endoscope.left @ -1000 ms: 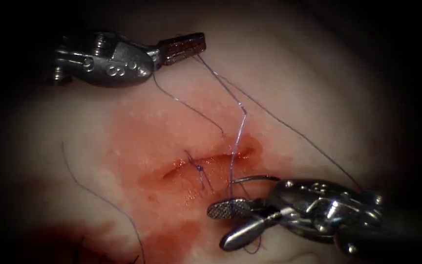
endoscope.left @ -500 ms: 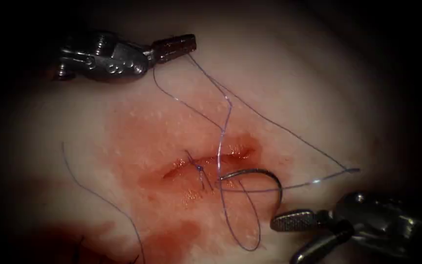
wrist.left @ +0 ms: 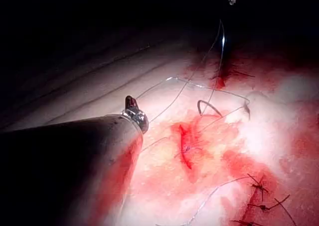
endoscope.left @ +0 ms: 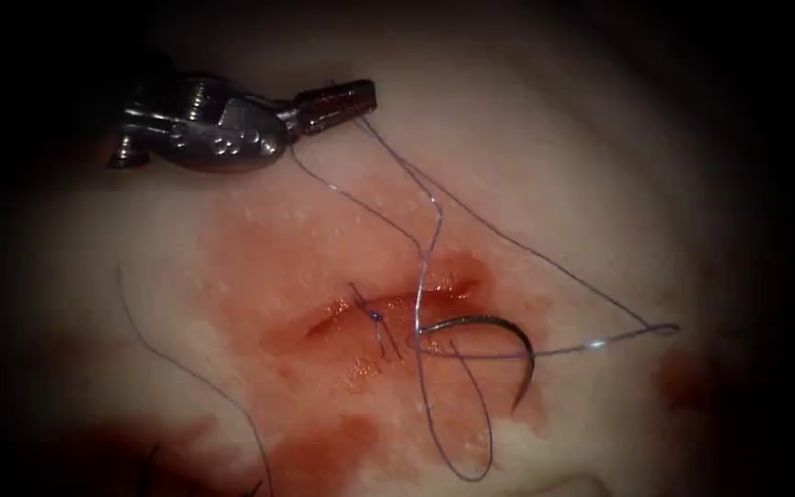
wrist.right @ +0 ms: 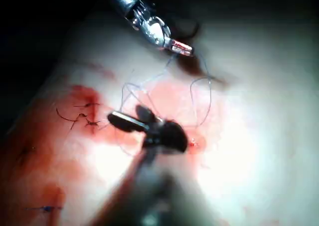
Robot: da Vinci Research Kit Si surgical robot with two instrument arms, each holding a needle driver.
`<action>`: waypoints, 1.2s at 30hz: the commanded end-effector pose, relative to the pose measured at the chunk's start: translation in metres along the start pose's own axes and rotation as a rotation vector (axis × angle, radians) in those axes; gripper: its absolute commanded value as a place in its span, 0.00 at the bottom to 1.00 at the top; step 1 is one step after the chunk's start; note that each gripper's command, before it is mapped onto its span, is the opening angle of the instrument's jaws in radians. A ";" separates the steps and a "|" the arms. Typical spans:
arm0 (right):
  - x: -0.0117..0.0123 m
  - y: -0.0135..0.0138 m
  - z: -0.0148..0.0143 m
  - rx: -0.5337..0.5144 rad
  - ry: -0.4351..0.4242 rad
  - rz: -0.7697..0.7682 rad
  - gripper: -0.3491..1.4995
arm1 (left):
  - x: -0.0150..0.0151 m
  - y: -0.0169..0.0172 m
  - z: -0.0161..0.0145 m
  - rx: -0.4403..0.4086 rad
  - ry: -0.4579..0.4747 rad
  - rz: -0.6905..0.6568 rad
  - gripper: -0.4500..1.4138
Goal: Wound Closure
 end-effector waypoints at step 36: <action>-0.0114 0.0183 0.0140 -0.159 -0.542 -0.202 0.67 | 0.0007 0.0008 -0.0005 -0.026 0.044 -0.033 0.00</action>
